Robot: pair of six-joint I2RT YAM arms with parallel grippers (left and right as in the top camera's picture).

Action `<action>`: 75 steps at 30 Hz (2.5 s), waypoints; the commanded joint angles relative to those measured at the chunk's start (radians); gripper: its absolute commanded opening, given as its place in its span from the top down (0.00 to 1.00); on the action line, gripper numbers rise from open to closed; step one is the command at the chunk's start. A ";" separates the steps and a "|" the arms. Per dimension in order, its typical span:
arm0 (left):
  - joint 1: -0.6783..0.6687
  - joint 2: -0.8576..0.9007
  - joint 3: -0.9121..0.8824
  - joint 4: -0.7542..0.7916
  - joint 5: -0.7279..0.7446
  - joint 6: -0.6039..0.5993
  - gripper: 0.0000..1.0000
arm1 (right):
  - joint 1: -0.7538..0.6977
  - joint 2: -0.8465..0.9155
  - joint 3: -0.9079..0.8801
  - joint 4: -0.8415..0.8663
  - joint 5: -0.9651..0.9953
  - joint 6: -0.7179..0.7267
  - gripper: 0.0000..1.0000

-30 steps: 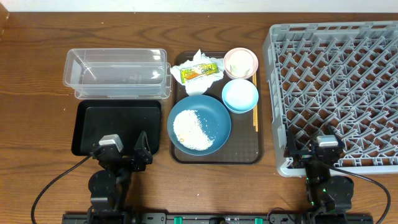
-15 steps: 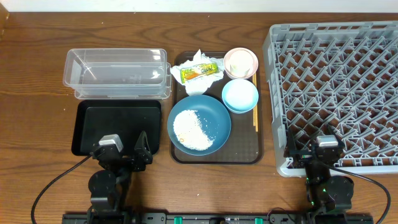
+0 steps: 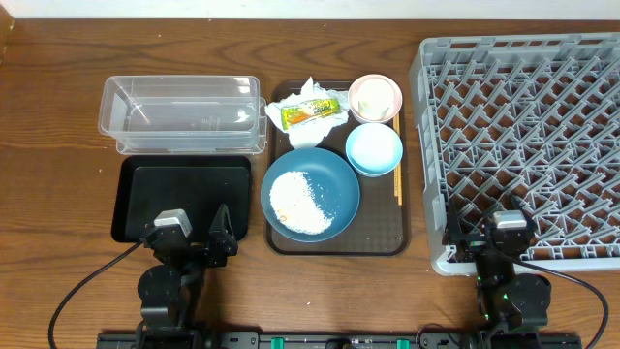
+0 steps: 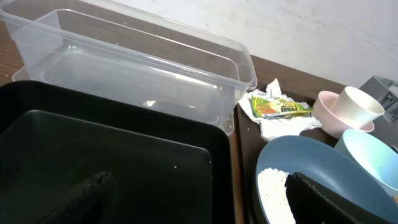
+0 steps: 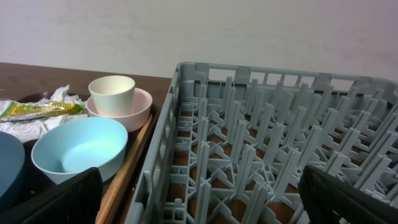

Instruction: Sort waste into correct bins and load items into the dishwasher rack

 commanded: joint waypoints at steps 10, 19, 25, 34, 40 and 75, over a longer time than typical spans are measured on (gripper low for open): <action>0.005 -0.004 0.063 -0.028 0.175 -0.010 0.10 | -0.014 0.000 -0.002 -0.004 -0.006 -0.012 0.01; 0.005 0.253 0.377 -0.268 0.195 -0.019 0.10 | -0.014 0.000 -0.002 -0.004 -0.006 -0.011 0.01; 0.005 0.606 0.658 -0.507 0.261 0.087 0.10 | -0.014 0.000 -0.002 -0.004 -0.006 -0.011 0.01; 0.005 1.054 1.084 -0.897 0.288 0.101 0.10 | -0.014 0.000 -0.002 -0.004 -0.006 -0.011 0.01; 0.003 1.107 1.130 -0.890 0.375 0.047 0.94 | -0.014 0.000 -0.002 -0.004 -0.006 -0.011 0.01; -0.534 1.342 1.129 -0.386 -0.250 -0.312 0.29 | -0.014 0.000 -0.002 -0.004 -0.006 -0.011 0.01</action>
